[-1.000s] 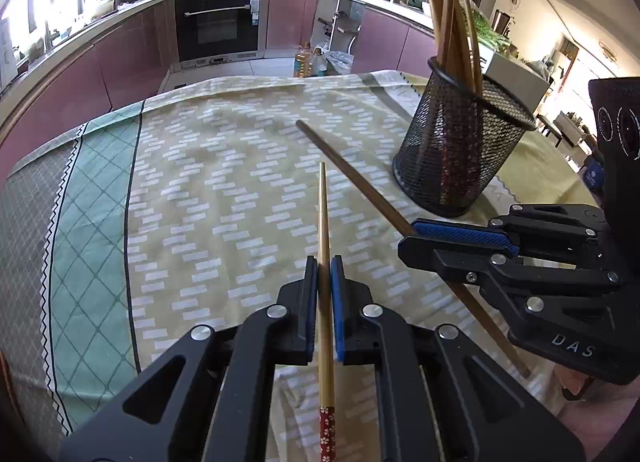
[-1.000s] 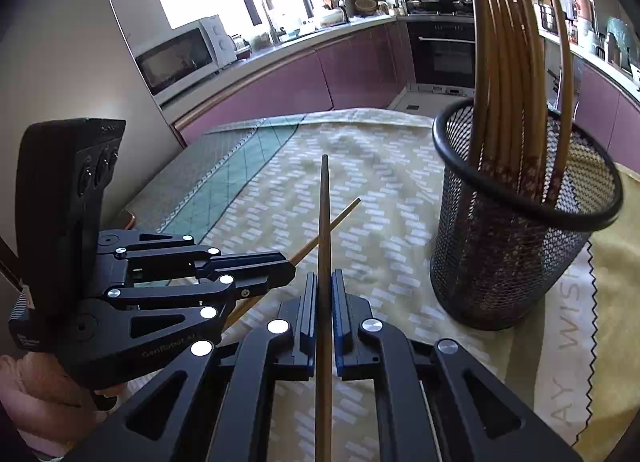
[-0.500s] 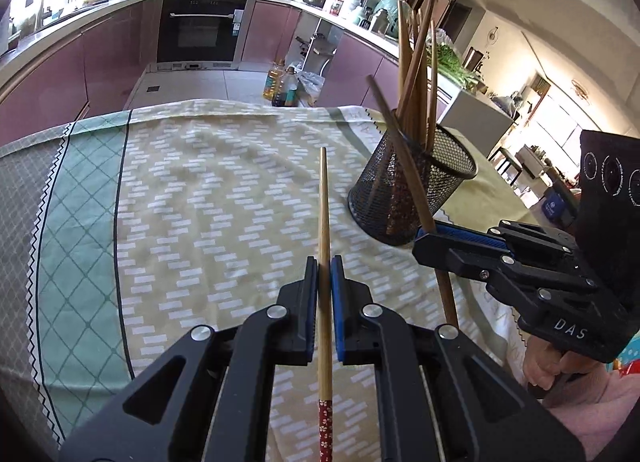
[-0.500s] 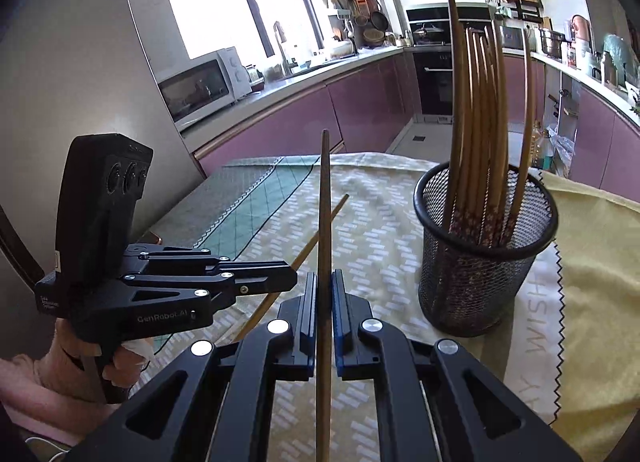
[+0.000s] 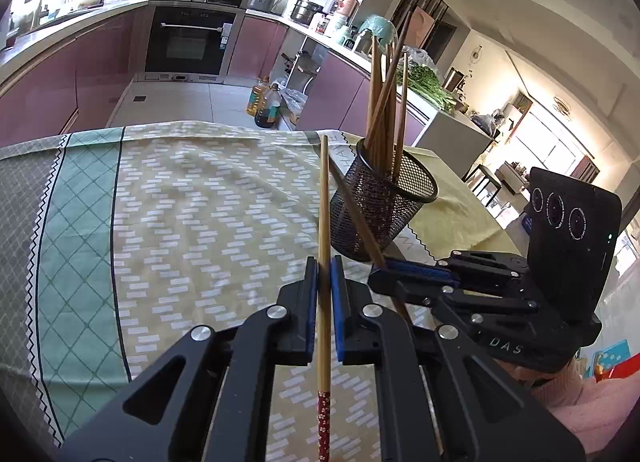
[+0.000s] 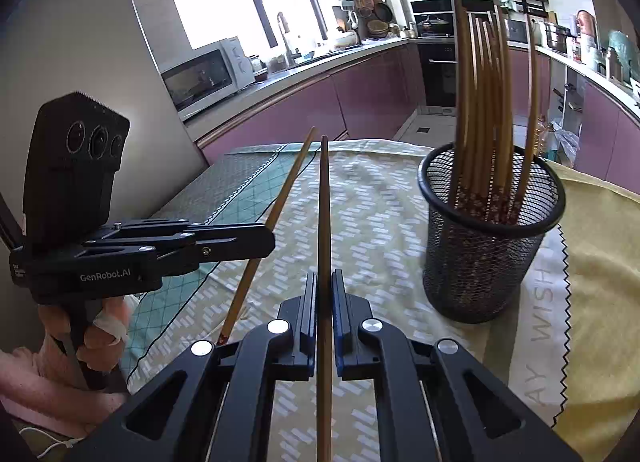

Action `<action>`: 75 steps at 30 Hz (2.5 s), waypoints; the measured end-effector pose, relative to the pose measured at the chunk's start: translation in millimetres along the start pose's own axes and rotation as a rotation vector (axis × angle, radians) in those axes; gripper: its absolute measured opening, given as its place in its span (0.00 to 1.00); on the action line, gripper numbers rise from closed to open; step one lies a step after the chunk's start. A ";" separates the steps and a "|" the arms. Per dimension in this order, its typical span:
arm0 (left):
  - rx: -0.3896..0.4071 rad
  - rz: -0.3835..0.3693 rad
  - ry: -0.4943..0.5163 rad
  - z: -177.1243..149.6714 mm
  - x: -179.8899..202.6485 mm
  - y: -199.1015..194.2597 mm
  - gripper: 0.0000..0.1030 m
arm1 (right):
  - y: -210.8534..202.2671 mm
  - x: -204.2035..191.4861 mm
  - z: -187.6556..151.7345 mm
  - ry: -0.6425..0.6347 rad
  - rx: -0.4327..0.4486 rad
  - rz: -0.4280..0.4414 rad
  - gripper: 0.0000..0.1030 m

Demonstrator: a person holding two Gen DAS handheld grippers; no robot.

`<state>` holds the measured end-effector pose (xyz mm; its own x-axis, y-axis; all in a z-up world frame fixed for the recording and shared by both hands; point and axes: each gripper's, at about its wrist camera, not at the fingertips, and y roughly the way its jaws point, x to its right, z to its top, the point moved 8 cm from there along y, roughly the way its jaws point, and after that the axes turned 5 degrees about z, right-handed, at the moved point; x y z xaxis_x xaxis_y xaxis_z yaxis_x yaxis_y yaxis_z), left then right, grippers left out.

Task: Organize utensils
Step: 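Lift the left gripper's chopstick toward the mesh cup while the right gripper raises its own, then carry both upright chopsticks over the black mesh cup, left and right grippers together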

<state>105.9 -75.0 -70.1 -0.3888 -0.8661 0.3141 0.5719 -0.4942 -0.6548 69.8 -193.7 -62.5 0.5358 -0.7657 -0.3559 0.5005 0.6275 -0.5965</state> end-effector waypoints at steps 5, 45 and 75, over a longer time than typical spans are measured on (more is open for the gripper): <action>-0.006 -0.011 0.014 -2.0 6.9 -1.6 0.07 | -2.9 -6.1 2.4 -0.018 0.017 0.012 0.06; 0.069 -0.019 0.117 24.8 47.4 -14.9 0.07 | -72.3 26.4 29.9 -0.007 0.220 -0.094 0.06; 0.115 -0.042 0.171 54.2 71.0 -23.9 0.07 | -97.6 32.8 53.4 -0.014 0.294 -0.132 0.06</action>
<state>103.8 -128.7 5.2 -0.5254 -0.8240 0.2121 0.6273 -0.5435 -0.5577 74.9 -272.4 22.5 0.4614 -0.8426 -0.2776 0.7402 0.5381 -0.4031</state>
